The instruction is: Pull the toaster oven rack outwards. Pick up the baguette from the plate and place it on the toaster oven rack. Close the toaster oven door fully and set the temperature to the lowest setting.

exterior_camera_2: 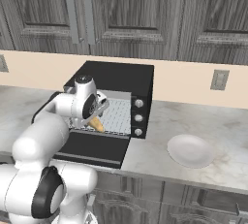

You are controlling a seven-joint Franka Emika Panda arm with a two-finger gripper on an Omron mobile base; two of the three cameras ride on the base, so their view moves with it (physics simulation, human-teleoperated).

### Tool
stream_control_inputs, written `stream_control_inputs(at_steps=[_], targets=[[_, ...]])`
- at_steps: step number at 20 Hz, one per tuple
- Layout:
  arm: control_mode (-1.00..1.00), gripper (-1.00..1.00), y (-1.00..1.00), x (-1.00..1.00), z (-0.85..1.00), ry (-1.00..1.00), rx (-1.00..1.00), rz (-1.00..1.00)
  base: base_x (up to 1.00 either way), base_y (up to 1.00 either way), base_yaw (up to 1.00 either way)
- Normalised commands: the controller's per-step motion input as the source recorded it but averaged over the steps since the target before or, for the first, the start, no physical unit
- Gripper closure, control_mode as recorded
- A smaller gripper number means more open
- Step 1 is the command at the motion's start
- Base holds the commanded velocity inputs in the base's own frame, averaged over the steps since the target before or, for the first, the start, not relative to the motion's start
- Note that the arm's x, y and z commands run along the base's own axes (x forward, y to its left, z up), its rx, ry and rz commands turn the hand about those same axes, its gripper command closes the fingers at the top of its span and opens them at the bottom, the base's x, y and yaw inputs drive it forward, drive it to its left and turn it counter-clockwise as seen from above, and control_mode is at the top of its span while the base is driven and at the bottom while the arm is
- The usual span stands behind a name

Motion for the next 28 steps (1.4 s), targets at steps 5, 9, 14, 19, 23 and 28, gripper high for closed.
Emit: stream_control_inputs(at_steps=[5, 9, 14, 19, 23, 28], targets=[[-1.00, -1.00, 0.00, -0.27, 0.06, 0.00, 0.00, -0.04, 0.00, 0.00, 0.00], [-1.00, -1.00, 0.00, -0.61, 0.13, 0.00, 0.00, -0.05, 0.00, 0.00, 0.00], [-1.00, -1.00, 0.05, -0.52, 0.07, -0.05, 0.00, -0.05, 0.00, 0.00, 0.00], [-1.00, -1.00, -0.01, -0.32, 0.15, -0.09, 0.00, -0.07, 0.00, 0.00, 0.00], [-1.00, -1.00, -0.12, -0.10, 0.35, 0.00, 0.03, -0.22, 0.00, 0.00, 0.00], [-1.00, -1.00, -0.02, -0.03, 0.46, 0.03, 0.10, -0.36, 0.00, 0.00, 0.00]])
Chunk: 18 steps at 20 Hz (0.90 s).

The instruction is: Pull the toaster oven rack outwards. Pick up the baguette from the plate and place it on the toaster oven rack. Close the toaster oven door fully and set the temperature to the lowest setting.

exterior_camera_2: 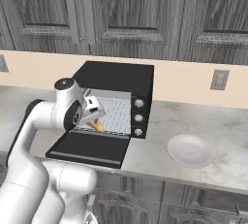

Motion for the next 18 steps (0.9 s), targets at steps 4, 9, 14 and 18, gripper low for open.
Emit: stream_control_inputs(at_steps=[4, 9, 14, 18], targets=[[-1.00, -1.00, -0.33, -0.37, 0.07, 0.00, 0.16, -0.27, 0.00, 0.00, 0.00], [-1.00, -1.00, -0.20, -0.38, -0.01, -0.07, 0.11, -0.16, 0.00, 0.00, 0.00], [-1.00, -1.00, -0.02, -0.20, -0.10, -0.15, 0.01, -0.06, 0.00, 0.00, 0.00], [-1.00, -1.00, 0.00, 0.14, -0.34, -0.01, -0.01, -0.05, 0.00, 0.00, 0.00]])
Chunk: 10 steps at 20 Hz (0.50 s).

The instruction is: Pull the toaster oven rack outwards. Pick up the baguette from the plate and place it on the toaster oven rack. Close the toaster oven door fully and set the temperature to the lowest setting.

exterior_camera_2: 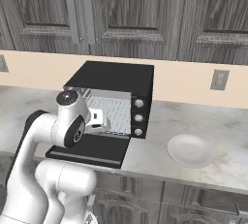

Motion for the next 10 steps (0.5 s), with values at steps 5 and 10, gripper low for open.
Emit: stream_control_inputs(at_steps=[5, 10], targets=[[-1.00, -1.00, 0.00, 0.31, -0.17, 0.13, 0.00, -0.09, 0.00, 0.00, 0.00], [-1.00, -1.00, -0.15, 0.18, -0.14, 0.16, 0.08, -0.18, 0.00, 0.00, 0.00]])
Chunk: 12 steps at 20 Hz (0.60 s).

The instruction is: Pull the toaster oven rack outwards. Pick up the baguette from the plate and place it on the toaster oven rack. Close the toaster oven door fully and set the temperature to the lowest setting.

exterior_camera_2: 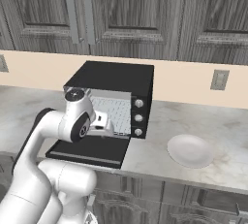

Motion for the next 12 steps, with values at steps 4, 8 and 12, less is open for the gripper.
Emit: stream_control_inputs(at_steps=[4, 8, 12], targets=[[-1.00, -1.00, -0.18, 0.13, -0.17, 0.12, 0.15, -0.18, 0.00, 0.00, 0.00], [-1.00, -1.00, -0.20, 0.08, -0.42, 0.01, 0.12, -0.14, 0.00, 0.00, 0.00], [-1.00, -1.00, -0.02, 0.08, -0.34, -0.06, 0.01, -0.10, 0.00, 0.00, 0.00]])
